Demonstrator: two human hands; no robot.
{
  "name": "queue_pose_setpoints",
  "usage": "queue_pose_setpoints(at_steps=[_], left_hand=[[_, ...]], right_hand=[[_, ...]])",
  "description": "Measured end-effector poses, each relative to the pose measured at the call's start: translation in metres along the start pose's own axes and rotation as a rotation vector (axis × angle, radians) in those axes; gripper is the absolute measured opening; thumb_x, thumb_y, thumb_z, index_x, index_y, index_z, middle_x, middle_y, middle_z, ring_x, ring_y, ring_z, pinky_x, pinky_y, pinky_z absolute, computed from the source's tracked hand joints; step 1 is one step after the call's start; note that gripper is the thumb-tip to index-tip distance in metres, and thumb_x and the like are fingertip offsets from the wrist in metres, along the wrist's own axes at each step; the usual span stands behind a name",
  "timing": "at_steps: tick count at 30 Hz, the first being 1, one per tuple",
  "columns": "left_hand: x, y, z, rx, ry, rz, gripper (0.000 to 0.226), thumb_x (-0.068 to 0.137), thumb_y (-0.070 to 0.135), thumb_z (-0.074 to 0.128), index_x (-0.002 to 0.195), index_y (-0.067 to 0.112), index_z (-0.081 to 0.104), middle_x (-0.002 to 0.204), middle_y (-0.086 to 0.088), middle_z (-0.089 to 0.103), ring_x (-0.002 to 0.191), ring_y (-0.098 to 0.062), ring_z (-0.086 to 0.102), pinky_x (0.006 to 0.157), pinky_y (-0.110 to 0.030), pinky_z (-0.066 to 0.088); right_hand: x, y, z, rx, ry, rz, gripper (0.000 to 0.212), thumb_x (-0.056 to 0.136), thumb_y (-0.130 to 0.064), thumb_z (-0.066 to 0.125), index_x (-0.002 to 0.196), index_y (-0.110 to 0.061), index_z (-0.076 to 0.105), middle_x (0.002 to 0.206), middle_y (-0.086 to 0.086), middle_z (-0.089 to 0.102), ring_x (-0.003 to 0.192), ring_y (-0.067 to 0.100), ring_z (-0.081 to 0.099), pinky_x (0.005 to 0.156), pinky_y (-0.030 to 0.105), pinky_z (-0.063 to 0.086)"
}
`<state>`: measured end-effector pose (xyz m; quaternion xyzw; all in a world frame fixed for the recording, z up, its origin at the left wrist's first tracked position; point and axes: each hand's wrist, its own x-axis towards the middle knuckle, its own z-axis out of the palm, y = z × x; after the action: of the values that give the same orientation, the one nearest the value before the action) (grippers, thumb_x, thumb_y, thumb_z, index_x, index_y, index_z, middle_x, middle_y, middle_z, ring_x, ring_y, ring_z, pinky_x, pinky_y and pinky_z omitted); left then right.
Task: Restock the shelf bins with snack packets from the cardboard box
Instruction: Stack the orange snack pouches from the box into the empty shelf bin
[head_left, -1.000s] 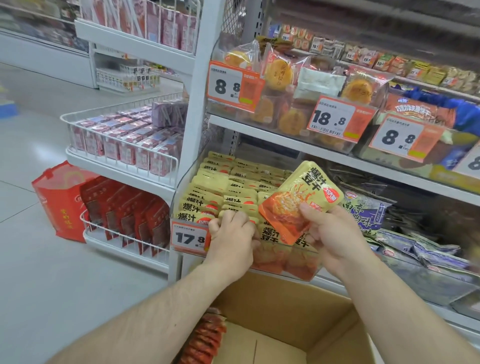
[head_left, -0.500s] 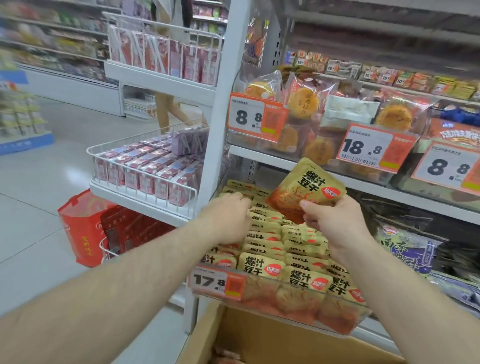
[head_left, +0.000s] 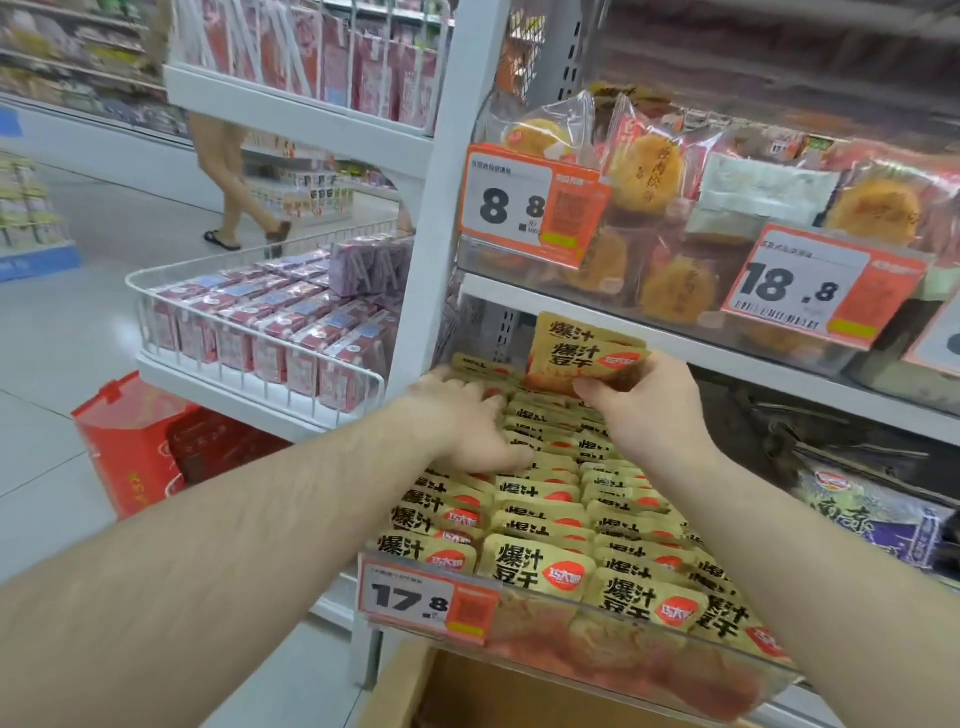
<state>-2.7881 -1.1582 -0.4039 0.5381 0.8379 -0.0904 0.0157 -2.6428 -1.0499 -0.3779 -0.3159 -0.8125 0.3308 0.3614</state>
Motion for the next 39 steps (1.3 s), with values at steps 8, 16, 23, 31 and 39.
queue_pose_setpoints(at_steps=[8, 16, 23, 31, 39], left_hand=[[-0.02, 0.003, 0.005, 0.019, -0.053, 0.014, 0.105, 0.081, 0.088, 0.024, 0.159, 0.021, 0.005, 0.166, -0.009, 0.002, 0.153, -0.029, 0.004, 0.122, -0.05, 0.014], [-0.023, 0.007, 0.01, 0.013, 0.015, 0.002, 0.101, 0.084, 0.084, 0.027, 0.158, 0.018, 0.011, 0.165, -0.01, 0.012, 0.151, -0.031, 0.013, 0.12, -0.048, 0.02], [-0.022, 0.007, 0.014, 0.011, 0.042, 0.0, 0.102, 0.082, 0.086, 0.027, 0.157, 0.018, 0.018, 0.159, -0.01, 0.026, 0.146, -0.03, 0.024, 0.115, -0.049, 0.029], [-0.021, 0.007, 0.015, 0.006, 0.074, 0.007, 0.1, 0.082, 0.086, 0.028, 0.155, 0.017, 0.025, 0.152, -0.009, 0.035, 0.14, -0.028, 0.032, 0.113, -0.047, 0.031], [-0.021, 0.006, 0.016, 0.001, 0.08, 0.013, 0.099, 0.083, 0.085, 0.027, 0.154, 0.016, 0.024, 0.154, -0.01, 0.033, 0.141, -0.029, 0.031, 0.113, -0.048, 0.031]], right_hand=[[0.015, -0.005, 0.027, -0.139, -0.063, -0.114, 0.016, 0.084, -0.023, 0.076, 0.096, -0.03, 0.069, 0.09, -0.014, 0.068, 0.087, 0.008, 0.061, 0.075, 0.02, 0.041], [0.023, -0.007, 0.047, -0.168, -0.115, -0.105, 0.019, 0.086, -0.023, 0.074, 0.104, -0.027, 0.07, 0.095, -0.015, 0.067, 0.093, 0.008, 0.061, 0.085, 0.024, 0.045], [0.034, -0.006, 0.063, -0.253, -0.16, -0.044, 0.023, 0.085, -0.025, 0.074, 0.106, -0.016, 0.069, 0.098, -0.004, 0.07, 0.096, 0.018, 0.064, 0.083, 0.029, 0.048], [0.036, -0.015, 0.079, -0.24, -0.227, -0.034, 0.022, 0.085, -0.024, 0.073, 0.105, -0.018, 0.066, 0.097, -0.004, 0.067, 0.096, 0.018, 0.063, 0.083, 0.032, 0.05], [0.042, -0.017, 0.089, -0.241, -0.319, 0.147, 0.019, 0.088, -0.022, 0.072, 0.104, -0.016, 0.065, 0.107, 0.004, 0.069, 0.096, 0.022, 0.062, 0.084, 0.034, 0.051]])
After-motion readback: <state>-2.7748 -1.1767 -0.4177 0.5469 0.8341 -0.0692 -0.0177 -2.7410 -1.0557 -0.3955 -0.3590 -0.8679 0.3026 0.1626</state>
